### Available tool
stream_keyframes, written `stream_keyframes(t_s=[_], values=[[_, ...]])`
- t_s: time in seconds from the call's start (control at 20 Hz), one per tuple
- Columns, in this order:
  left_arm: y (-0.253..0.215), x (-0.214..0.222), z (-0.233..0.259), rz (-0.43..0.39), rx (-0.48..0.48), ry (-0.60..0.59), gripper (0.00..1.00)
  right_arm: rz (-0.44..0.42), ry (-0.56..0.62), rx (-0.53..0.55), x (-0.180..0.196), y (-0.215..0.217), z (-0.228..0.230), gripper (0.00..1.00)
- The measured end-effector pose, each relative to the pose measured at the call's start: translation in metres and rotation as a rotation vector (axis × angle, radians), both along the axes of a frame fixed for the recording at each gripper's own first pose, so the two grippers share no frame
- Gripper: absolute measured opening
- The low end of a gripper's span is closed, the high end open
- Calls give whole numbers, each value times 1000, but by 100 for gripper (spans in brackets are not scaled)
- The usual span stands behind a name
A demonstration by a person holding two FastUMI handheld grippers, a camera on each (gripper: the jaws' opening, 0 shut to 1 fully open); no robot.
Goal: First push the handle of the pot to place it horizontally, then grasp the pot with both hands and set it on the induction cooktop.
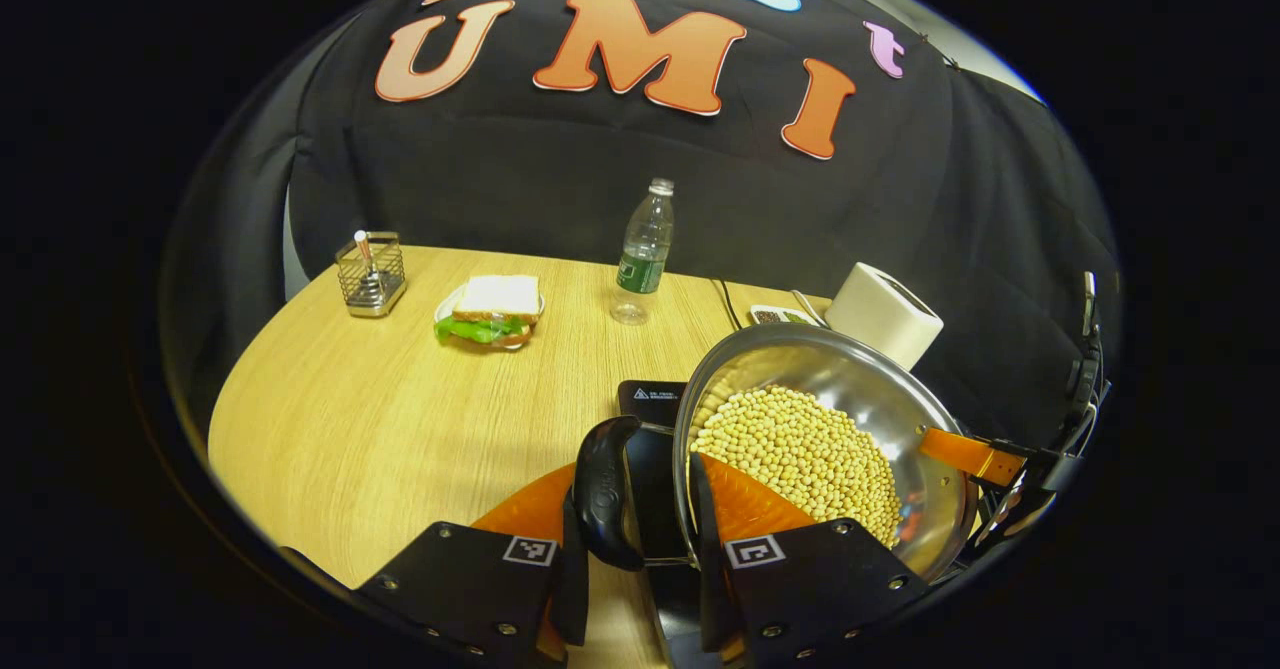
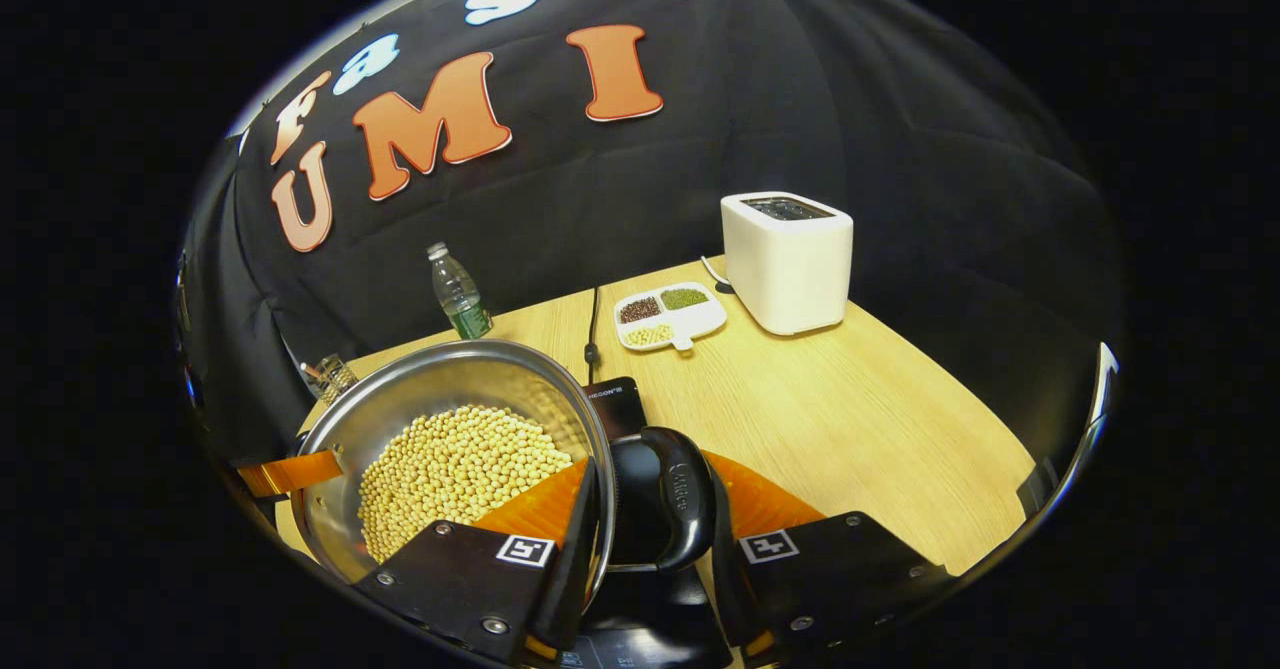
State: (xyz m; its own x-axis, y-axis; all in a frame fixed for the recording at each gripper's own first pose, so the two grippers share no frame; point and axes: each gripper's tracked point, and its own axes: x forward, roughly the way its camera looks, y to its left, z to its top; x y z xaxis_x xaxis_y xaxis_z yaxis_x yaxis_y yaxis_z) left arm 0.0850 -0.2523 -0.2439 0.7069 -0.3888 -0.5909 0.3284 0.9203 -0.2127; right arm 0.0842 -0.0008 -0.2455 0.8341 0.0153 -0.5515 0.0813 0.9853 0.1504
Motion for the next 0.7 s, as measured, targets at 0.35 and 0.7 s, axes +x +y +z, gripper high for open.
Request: stream_keyframes(t_s=[0.35,0.7], values=[[-6,2,-16,3,6,26,46,-2,27,-3,0,-4,-11,53],[-7,4,-22,-4,-1,31,46,-8,35,-7,2,-3,-13,53]])
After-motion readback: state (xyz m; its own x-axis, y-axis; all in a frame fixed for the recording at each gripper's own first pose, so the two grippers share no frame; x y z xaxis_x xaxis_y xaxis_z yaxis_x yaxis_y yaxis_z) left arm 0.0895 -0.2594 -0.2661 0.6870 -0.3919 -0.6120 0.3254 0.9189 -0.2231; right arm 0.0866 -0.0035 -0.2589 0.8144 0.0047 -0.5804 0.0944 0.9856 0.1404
